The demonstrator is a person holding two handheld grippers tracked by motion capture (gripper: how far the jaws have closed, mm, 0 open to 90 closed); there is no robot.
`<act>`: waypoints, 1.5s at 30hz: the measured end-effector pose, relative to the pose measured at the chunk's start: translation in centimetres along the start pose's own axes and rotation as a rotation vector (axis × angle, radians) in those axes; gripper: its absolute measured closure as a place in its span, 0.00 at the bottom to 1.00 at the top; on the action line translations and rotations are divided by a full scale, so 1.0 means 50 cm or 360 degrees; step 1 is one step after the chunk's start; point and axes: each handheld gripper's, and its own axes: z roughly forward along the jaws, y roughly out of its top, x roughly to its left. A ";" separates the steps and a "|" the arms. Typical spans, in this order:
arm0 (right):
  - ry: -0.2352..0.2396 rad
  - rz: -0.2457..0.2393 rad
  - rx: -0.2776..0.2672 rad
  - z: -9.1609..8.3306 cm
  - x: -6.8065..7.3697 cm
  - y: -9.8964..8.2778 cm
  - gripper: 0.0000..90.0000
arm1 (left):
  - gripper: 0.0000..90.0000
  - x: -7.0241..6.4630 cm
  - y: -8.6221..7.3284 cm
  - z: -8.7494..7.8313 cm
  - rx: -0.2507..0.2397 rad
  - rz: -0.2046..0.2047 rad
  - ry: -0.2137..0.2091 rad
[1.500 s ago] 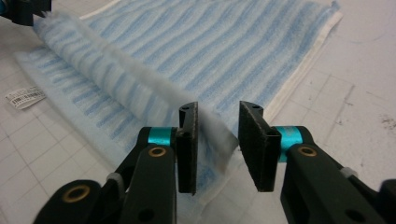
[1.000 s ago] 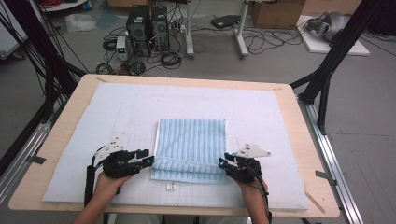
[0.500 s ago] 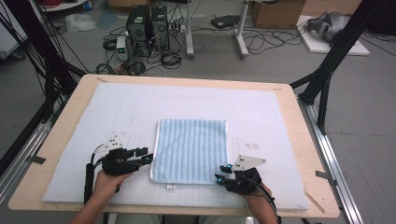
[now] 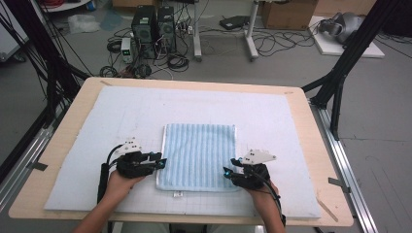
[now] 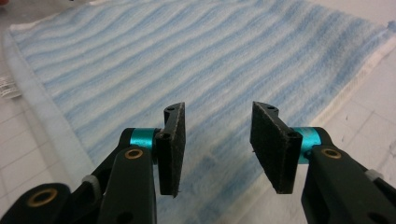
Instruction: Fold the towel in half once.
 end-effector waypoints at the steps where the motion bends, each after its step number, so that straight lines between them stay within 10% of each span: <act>1: -0.0002 -0.0005 0.0000 0.004 -0.004 0.003 0.61 | 0.72 0.005 0.003 0.005 0.0014 0.0006 0.0010; 16: 0.0015 0.0062 0.0109 0.056 -0.067 0.026 0.71 | 0.81 0.068 0.075 0.101 0.0031 -0.0051 0.0117; 22: 0.0034 0.0041 0.0175 0.066 -0.084 0.030 0.72 | 0.83 0.103 0.086 0.131 0.0117 -0.0156 0.0262; 25: 0.0050 0.0021 0.0192 0.065 -0.087 0.030 0.72 | 0.84 0.112 0.090 0.131 0.0135 -0.0086 0.0362; 32: 0.0046 0.0032 0.0186 0.059 -0.090 0.031 0.68 | 0.80 0.110 0.093 0.131 0.0124 -0.0090 0.0355; 38: -0.0036 0.0124 -0.0003 0.052 -0.110 0.056 0.69 | 0.73 0.123 0.099 0.129 0.0005 -0.0128 0.0281; 45: -0.0133 0.0203 0.0020 0.112 -0.160 0.084 0.78 | 0.77 0.147 0.109 0.149 0.0090 -0.0168 0.0315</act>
